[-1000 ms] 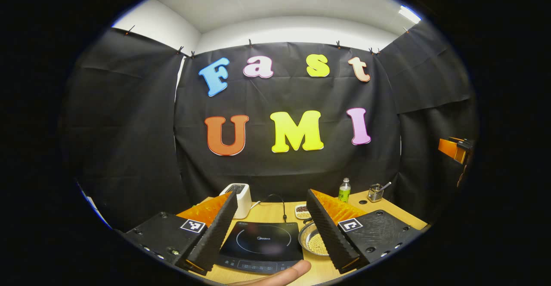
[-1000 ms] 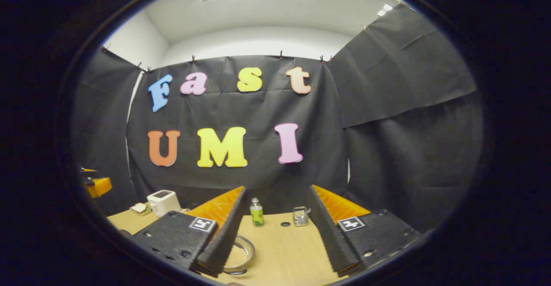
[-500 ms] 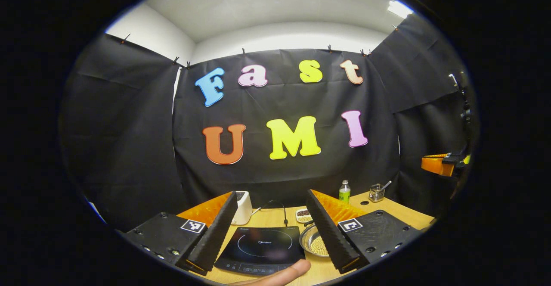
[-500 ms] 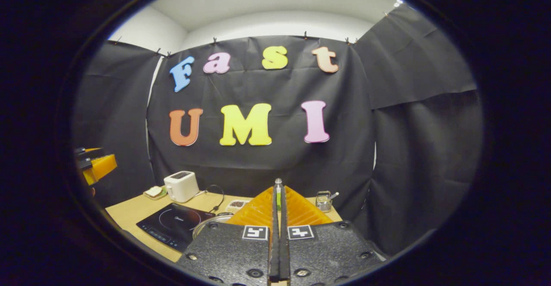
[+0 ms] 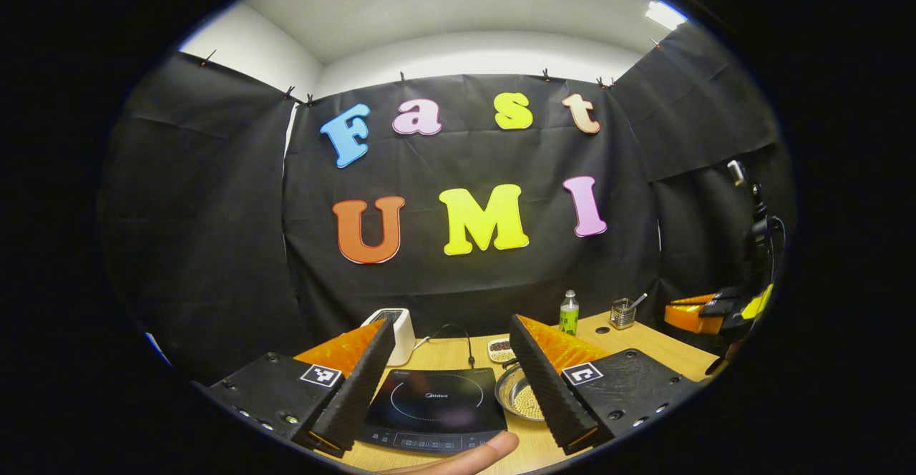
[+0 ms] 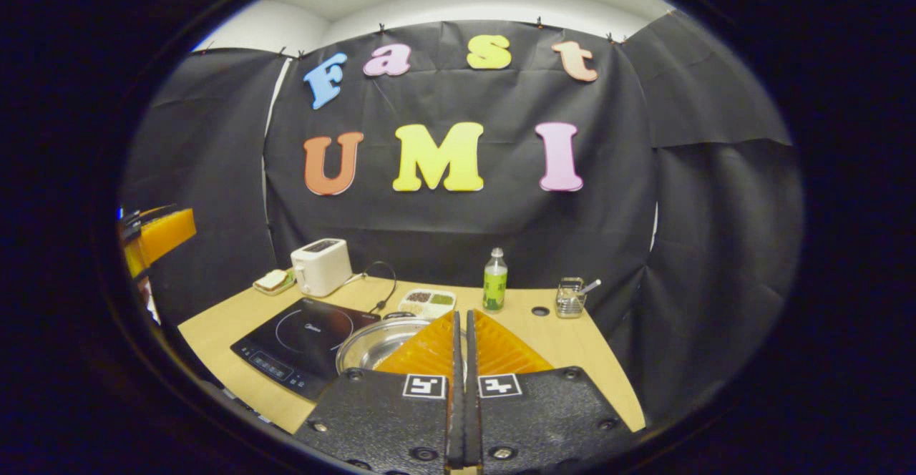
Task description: First push the handle of the pot to place it horizontally, then grasp the pot with both hands and set it on the induction cooktop.
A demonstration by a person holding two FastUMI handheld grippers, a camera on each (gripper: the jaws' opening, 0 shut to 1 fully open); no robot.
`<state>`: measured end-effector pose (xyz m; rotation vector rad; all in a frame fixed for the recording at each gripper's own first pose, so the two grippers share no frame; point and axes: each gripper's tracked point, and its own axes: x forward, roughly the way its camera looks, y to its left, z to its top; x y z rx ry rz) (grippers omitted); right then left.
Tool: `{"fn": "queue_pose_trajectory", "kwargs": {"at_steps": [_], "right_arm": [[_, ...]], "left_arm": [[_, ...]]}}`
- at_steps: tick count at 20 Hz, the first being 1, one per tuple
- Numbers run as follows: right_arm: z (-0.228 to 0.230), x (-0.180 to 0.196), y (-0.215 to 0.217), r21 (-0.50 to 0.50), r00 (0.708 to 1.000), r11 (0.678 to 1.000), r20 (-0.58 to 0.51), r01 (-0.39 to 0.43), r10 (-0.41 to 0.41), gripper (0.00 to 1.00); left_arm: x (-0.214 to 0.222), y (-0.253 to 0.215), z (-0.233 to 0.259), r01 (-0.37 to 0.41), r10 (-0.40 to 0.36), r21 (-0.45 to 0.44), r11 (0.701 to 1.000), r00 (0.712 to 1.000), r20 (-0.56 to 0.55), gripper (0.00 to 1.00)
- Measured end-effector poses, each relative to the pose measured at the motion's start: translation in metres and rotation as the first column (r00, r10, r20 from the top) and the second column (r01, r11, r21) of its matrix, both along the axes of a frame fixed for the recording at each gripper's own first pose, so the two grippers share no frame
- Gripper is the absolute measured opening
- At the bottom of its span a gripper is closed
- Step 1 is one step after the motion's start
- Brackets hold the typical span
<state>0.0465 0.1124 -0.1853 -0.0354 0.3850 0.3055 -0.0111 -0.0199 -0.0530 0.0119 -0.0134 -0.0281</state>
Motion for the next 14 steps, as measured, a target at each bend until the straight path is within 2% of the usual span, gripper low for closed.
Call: {"fn": "queue_pose_trajectory", "kwargs": {"at_steps": [3, 5, 8, 10, 14], "right_arm": [[-0.038, 0.000, 0.007, -0.024, 0.994, 1.000, -0.109, -0.002, -0.001, 0.04], [-0.063, -0.004, 0.019, -0.004, 0.979, 0.999, -0.203, -0.035, 0.033, 0.04], [-0.100, -0.015, 0.034, 0.012, 0.941, 0.996, -0.327, -0.086, 0.085, 0.02], [-0.122, -0.030, 0.047, 0.023, 0.905, 0.991, -0.404, -0.132, 0.130, 0.04], [-0.149, -0.048, 0.066, 0.035, 0.854, 0.982, -0.489, -0.185, 0.178, 0.01]], "left_arm": [[0.001, 0.002, -0.004, -0.006, 0.006, 0.002, 1.000, 1.000, -0.013, 0.96], [0.001, 0.003, -0.005, -0.007, 0.007, 0.000, 1.000, 1.000, -0.015, 0.96], [-0.001, 0.002, -0.003, 0.004, -0.004, -0.011, 1.000, 1.000, -0.004, 0.96], [-0.002, 0.000, -0.004, 0.011, -0.011, -0.014, 1.000, 1.000, -0.010, 0.96], [-0.005, 0.001, -0.003, 0.008, -0.008, -0.010, 1.000, 1.000, -0.005, 0.96]]}}
